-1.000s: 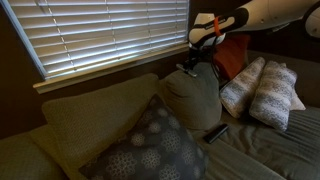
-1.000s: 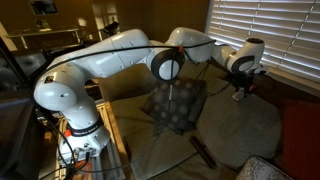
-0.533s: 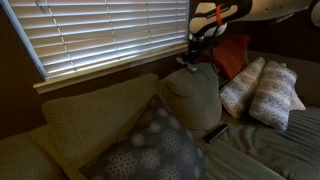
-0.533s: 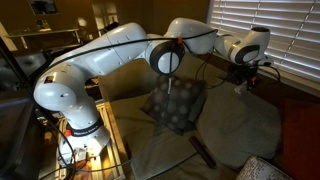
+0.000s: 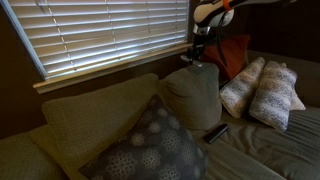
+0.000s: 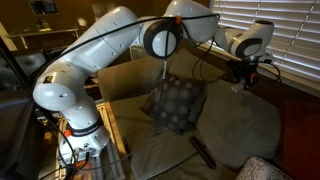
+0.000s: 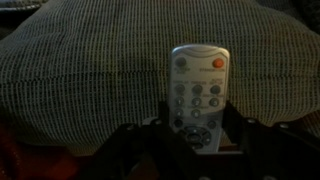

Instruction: Put the grey remote control on the seat of the sofa.

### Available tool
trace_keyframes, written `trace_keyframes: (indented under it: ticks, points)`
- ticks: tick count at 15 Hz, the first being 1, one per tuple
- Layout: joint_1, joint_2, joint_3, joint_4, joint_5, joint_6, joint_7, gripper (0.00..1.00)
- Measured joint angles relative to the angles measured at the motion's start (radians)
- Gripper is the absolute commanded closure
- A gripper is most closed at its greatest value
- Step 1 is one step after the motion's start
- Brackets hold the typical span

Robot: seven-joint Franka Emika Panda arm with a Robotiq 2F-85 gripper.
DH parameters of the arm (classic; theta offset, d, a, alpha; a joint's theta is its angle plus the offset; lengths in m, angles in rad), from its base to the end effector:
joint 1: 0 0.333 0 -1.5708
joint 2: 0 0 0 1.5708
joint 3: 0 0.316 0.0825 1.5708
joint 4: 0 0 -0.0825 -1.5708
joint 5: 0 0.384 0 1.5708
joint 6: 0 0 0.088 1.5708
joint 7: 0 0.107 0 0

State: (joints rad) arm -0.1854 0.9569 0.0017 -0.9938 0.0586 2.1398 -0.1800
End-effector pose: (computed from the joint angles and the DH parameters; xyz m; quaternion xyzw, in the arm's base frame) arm 0.7865 -0.1441 0.2933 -0.9951 0.0157 -0.0976 0.0092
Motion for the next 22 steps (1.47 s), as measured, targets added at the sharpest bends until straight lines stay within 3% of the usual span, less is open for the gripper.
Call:
trace_keyframes:
  ticks: [4, 16, 17, 20, 22]
  points:
    - [-0.008, -0.089, -0.001, -0.162, 0.031, 0.07, 0.053, 0.71]
    - [-0.029, -0.289, -0.052, -0.722, 0.127, 0.511, 0.264, 0.71]
    - [-0.03, -0.304, -0.057, -0.773, 0.136, 0.53, 0.276, 0.46]
    - [-0.038, -0.342, -0.058, -0.9, 0.156, 0.56, 0.283, 0.46]
    - [-0.037, -0.355, -0.058, -0.924, 0.157, 0.567, 0.286, 0.46]
